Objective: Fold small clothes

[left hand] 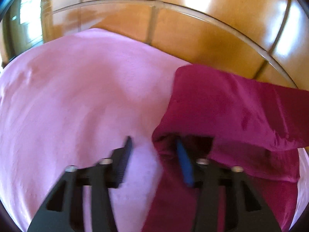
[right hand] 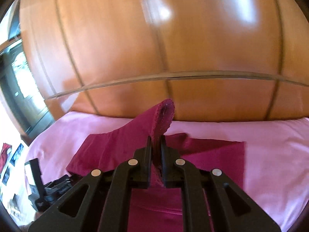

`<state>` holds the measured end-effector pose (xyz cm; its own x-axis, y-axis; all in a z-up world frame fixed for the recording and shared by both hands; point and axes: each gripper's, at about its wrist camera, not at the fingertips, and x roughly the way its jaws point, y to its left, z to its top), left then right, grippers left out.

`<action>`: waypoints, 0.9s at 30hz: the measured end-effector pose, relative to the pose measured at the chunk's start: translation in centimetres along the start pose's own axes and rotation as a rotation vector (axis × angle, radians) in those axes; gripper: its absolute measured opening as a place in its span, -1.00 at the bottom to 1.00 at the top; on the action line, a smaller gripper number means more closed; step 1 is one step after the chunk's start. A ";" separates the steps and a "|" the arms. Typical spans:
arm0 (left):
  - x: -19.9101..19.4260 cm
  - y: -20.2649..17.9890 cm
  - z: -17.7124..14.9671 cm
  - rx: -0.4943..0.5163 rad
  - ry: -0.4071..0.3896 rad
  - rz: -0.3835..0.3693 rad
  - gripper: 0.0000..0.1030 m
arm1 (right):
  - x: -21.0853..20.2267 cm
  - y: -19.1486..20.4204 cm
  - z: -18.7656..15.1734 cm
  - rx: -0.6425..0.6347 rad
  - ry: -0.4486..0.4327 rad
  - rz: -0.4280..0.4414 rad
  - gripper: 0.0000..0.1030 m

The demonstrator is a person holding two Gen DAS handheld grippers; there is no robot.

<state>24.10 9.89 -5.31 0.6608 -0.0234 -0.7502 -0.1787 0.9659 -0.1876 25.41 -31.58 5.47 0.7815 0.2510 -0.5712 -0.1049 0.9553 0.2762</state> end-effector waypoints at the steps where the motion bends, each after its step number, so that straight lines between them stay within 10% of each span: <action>1: 0.0 -0.4 -0.1 0.023 0.000 -0.008 -0.55 | 0.2 -0.9 -0.3 0.015 0.007 -0.007 -0.86; 13: -0.4 -2.8 -2.2 0.219 -0.015 0.001 -0.75 | 5.4 -11.6 -8.3 0.232 0.190 -0.162 -0.88; 27: -4.5 -2.3 -2.1 0.171 -0.088 -0.162 -0.58 | 4.3 -10.8 -8.1 0.179 0.142 -0.247 -0.89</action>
<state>20.04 7.20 -2.82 0.7330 -0.1662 -0.6596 0.0561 0.9811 -0.1849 24.92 -39.55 -6.17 0.6752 0.0464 -0.7362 0.1967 0.9506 0.2402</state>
